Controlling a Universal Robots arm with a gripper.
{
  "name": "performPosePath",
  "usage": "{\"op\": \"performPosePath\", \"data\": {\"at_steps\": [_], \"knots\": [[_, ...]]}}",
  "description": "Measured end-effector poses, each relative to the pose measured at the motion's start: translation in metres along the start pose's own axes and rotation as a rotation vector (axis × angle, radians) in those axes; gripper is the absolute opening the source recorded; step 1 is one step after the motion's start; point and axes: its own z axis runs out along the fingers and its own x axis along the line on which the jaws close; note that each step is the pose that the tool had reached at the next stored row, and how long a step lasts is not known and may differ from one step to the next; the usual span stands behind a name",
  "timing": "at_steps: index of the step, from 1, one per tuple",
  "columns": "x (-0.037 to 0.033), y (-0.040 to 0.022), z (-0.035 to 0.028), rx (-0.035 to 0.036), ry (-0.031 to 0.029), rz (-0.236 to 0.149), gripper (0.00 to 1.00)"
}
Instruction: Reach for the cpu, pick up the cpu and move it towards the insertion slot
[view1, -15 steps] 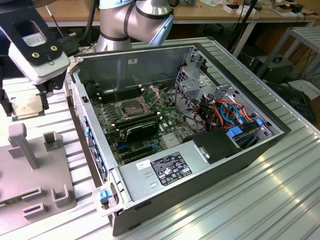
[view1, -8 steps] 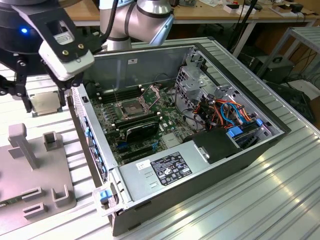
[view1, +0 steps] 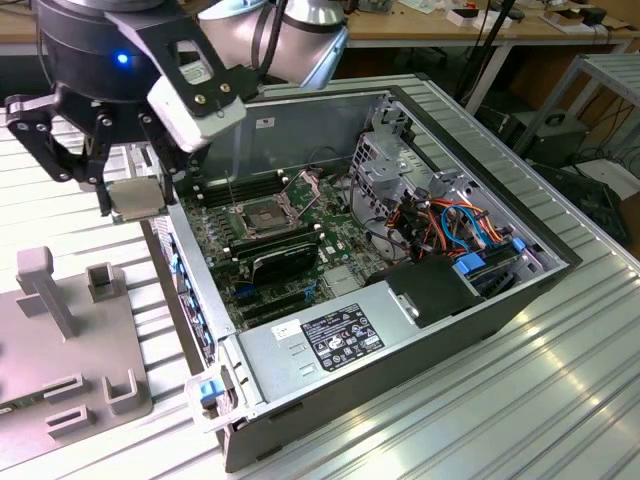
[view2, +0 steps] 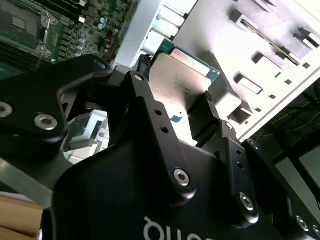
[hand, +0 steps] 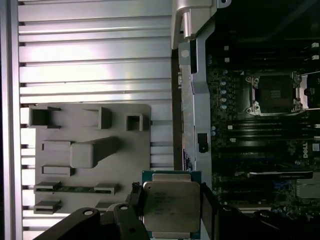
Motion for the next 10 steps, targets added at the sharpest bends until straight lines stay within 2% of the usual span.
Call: {"op": "performPosePath", "data": {"at_steps": [5, 10], "knots": [[-0.0167, 0.0004, -0.0003, 0.0000, 0.0000, 0.000, 0.55], [-0.0370, 0.0010, -0.0008, 0.0000, 0.0000, 0.000, 0.55]]}}
